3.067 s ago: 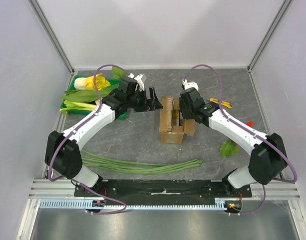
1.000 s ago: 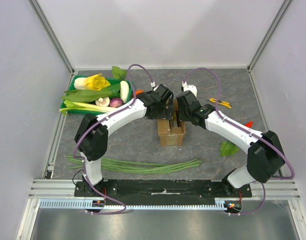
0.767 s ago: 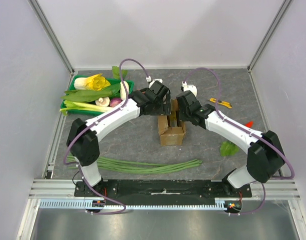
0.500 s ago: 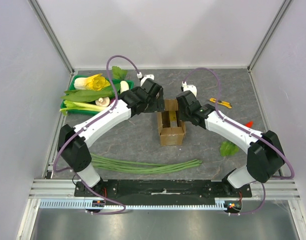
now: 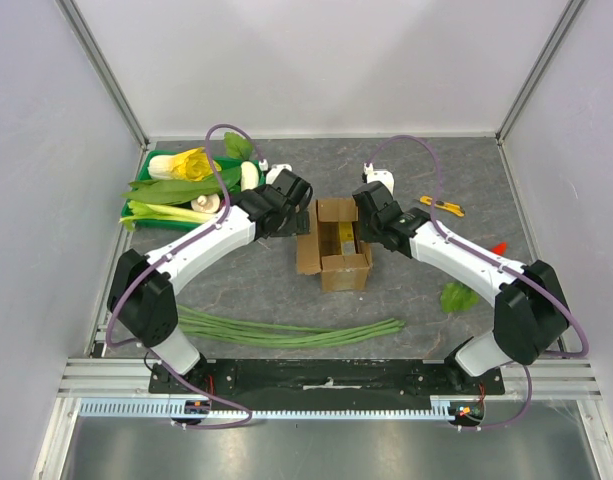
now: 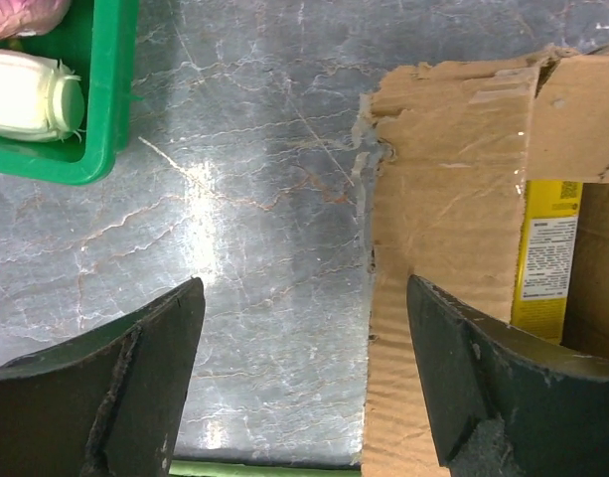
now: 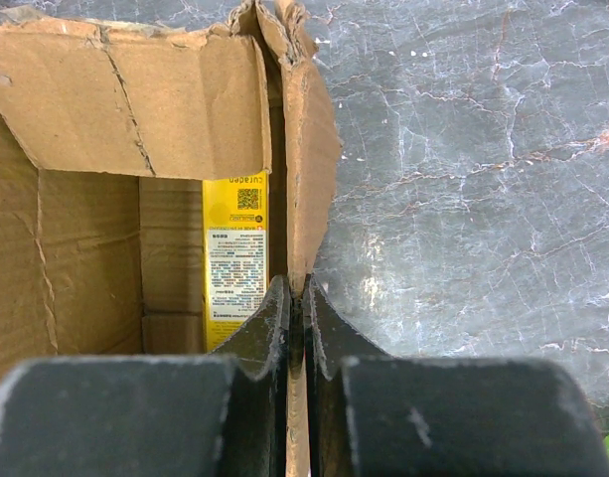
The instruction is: Unpack the express box
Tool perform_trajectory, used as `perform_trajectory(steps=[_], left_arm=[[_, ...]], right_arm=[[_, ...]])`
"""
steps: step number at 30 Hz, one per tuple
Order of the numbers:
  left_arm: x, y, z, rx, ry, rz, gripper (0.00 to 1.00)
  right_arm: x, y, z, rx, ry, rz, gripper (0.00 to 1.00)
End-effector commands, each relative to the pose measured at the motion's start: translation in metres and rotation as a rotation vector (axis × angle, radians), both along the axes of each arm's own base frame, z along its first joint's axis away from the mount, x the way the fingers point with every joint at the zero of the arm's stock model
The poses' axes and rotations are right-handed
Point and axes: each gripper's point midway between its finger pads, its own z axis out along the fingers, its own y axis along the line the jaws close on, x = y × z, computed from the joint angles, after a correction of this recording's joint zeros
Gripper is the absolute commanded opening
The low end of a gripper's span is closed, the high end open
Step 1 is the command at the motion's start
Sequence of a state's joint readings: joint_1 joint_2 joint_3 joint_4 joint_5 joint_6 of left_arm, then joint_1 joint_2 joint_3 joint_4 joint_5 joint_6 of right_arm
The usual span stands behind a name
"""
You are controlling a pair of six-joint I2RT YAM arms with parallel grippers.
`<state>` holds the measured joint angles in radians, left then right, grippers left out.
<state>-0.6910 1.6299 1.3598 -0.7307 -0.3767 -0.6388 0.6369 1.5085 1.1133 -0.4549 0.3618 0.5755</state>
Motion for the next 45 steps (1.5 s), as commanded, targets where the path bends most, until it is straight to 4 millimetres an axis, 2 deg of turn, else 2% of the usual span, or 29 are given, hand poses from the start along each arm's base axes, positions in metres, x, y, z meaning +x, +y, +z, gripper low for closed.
perform_trajectory(steps=[1,5,10,11,13,14,17,20,21,24,25,27,28,33,37,38,45], left_arm=[[0.005,0.001,0.005,-0.023,-0.034,0.007,0.86],[0.011,-0.021,-0.006,-0.079,-0.006,-0.035,0.79],[0.017,-0.043,-0.007,-0.145,-0.007,-0.106,0.62],[0.016,-0.05,-0.009,-0.166,0.005,-0.133,0.51],[0.018,-0.057,-0.01,-0.184,-0.001,-0.163,0.41],[0.017,-0.06,-0.011,-0.195,0.007,-0.178,0.28],[0.019,-0.062,-0.006,-0.205,-0.008,-0.18,0.13],[0.021,-0.059,0.008,-0.217,-0.052,-0.167,0.13],[0.022,-0.059,0.019,-0.236,-0.084,-0.167,0.13],[0.021,-0.063,0.033,-0.269,-0.127,-0.204,0.19],[0.021,-0.067,0.046,-0.305,-0.16,-0.227,0.23],[0.018,-0.068,0.049,-0.323,-0.179,-0.242,0.25],[0.018,-0.07,0.058,-0.348,-0.203,-0.253,0.27],[0.01,-0.069,0.042,-0.35,-0.16,-0.252,0.36],[0.006,-0.065,0.021,-0.31,-0.083,-0.23,0.52],[0.004,-0.064,0.014,-0.294,-0.054,-0.225,0.53],[-0.002,-0.076,-0.007,-0.315,0.035,-0.254,0.56]], right_arm=[[0.01,0.001,0.004,-0.007,-0.025,-0.008,0.06],[0.011,0.003,0.003,-0.007,-0.021,-0.004,0.06],[0.011,0.006,0.002,0.0,-0.014,0.005,0.06],[0.011,0.007,0.002,0.003,-0.014,0.007,0.06],[0.012,0.009,0.001,0.009,-0.01,0.011,0.06],[0.012,0.01,0.003,0.012,-0.013,0.012,0.06],[0.012,0.011,0.003,0.019,-0.011,0.016,0.06],[0.014,0.012,0.008,0.026,-0.023,0.015,0.06],[0.013,0.011,0.009,0.025,-0.023,0.014,0.06],[0.013,0.011,0.016,0.035,-0.037,0.014,0.1],[0.014,0.012,0.019,0.039,-0.047,0.015,0.13],[0.015,0.012,0.025,0.043,-0.059,0.017,0.14],[0.016,0.011,0.027,0.045,-0.065,0.015,0.14],[0.017,0.014,0.028,0.052,-0.064,0.021,0.14],[0.016,0.014,0.027,0.052,-0.061,0.021,0.14],[0.016,0.014,0.027,0.052,-0.061,0.021,0.14],[0.013,0.014,0.026,0.057,-0.055,0.029,0.15]])
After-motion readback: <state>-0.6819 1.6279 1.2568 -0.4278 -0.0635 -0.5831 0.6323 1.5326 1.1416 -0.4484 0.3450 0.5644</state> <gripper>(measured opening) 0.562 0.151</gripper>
